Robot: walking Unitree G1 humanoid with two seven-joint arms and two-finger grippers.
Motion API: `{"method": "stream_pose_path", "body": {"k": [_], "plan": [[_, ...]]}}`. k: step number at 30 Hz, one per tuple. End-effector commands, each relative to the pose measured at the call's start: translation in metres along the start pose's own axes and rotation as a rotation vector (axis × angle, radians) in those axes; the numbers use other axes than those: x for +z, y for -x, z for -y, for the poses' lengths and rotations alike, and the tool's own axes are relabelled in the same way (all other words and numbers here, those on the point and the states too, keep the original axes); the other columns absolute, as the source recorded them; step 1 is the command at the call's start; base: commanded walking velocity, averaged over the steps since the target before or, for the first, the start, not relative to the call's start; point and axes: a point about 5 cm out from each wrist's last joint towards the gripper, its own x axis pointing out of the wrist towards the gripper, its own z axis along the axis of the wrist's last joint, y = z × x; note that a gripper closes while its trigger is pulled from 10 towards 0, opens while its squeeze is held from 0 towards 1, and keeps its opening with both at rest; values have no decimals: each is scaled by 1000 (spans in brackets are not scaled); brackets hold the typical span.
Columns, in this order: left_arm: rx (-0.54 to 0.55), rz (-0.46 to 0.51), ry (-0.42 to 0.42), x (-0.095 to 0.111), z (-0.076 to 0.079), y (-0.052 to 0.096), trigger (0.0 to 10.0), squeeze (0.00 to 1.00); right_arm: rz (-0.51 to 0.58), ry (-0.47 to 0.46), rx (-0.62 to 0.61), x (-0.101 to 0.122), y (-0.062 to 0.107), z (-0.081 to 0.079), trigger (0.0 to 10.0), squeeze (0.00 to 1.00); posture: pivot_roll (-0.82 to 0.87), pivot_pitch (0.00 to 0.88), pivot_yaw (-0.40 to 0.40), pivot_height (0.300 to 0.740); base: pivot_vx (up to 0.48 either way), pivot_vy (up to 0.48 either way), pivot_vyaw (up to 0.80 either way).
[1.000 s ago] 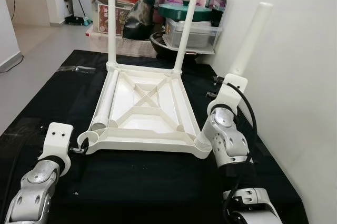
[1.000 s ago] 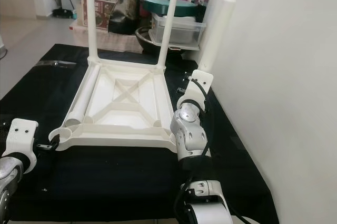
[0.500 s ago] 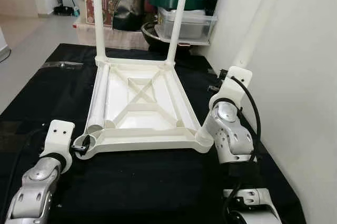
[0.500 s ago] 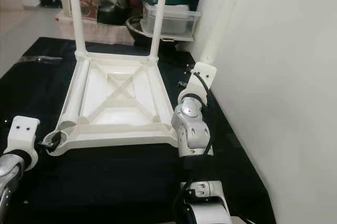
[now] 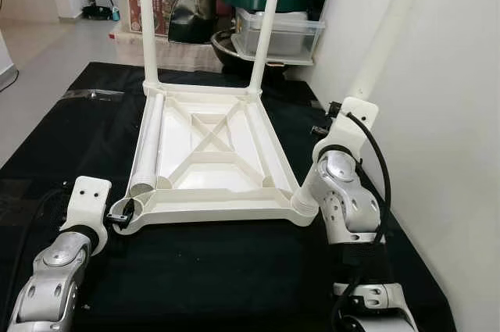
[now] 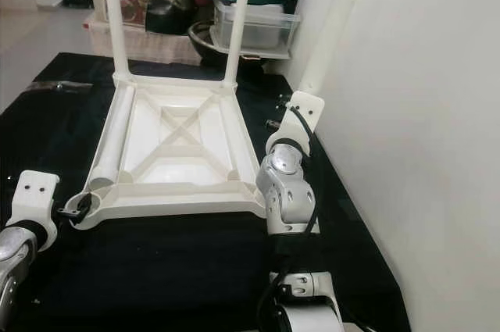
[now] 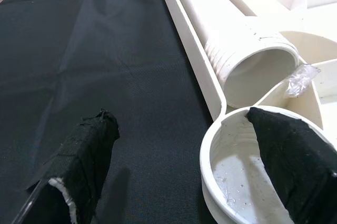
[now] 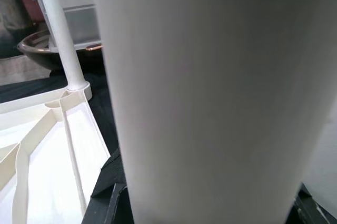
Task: Building children table
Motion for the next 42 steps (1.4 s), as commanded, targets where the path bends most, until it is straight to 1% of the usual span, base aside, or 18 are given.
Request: {"method": "stream_pose_path", "body": {"k": [1,2,3,6,7,9,19,23,25,26,29,30,34,35,36,37,40,42], "plan": [[-15,-40,-16,-7,4,-2,10000,0,-218,-15,-44,-38,-2,15,10000,0,96,0,-130,740,0,0,0],[-15,-41,-17,-7,4,-2,10000,0,-211,-25,-40,-37,-1,15,10000,267,96,0,-130,740,0,0,0],[-15,-41,-18,-7,4,-2,10000,0,-203,-35,-36,-35,0,15,10000,796,97,0,-129,740,0,0,0],[-15,-40,-18,-7,4,-3,10000,0,-194,-44,-32,-33,0,15,10000,796,97,0,-129,740,0,0,0],[-14,-39,-19,-7,4,-3,10000,0,-170,-55,-20,-27,1,14,10000,1000,99,0,-129,740,0,0,0],[-14,-37,-19,-7,3,-3,10000,0,-108,-76,11,-12,3,11,10000,1000,98,0,-128,740,0,0,0],[-15,-36,-21,-7,2,-3,10000,0,-9,-93,66,14,9,11,10000,1000,96,0,-125,740,0,0,0],[-18,-38,-23,-7,2,-3,10000,0,73,-96,166,38,11,15,10000,1000,91,0,-117,740,0,0,0],[-19,-38,-23,-7,2,-3,10000,0,85,-92,181,40,11,15,10000,1000,91,0,-117,740,0,0,0],[-24,-36,-23,-6,2,-3,10000,0,106,-44,220,46,3,23,10000,1000,84,0,-112,740,0,0,0],[-27,-35,-24,-6,3,-4,10000,0,113,-15,239,48,-2,28,10000,1000,84,0,-112,740,0,0,0],[-28,-33,-23,-6,3,-4,10000,0,123,24,252,52,-9,35,10000,1000,84,0,-113,740,0,0,0],[-29,-32,-23,-6,3,-4,10000,0,132,44,271,57,-15,40,10000,1000,85,0,-115,740,0,0,0],[-30,-32,-23,-6,3,-4,10000,0,135,50,300,59,-17,40,10000,949,85,0,-115,740,0,0,0],[-31,-32,-23,-6,3,-4,10000,0,137,54,322,61,-19,40,10000,620,86,0,-115,740,0,0,0],[-32,-33,-22,-6,4,-4,10000,0,137,65,356,62,-22,41,10000,0,87,0,-115,740,0,0,0],[-34,-32,-23,-6,4,-4,10000,0,168,68,448,69,-27,40,10000,0,87,0,-115,740,0,0,0],[-34,-31,-23,-6,4,-4,10000,0,174,63,464,72,-30,42,10000,0,90,0,-117,740,0,0,0]]}}
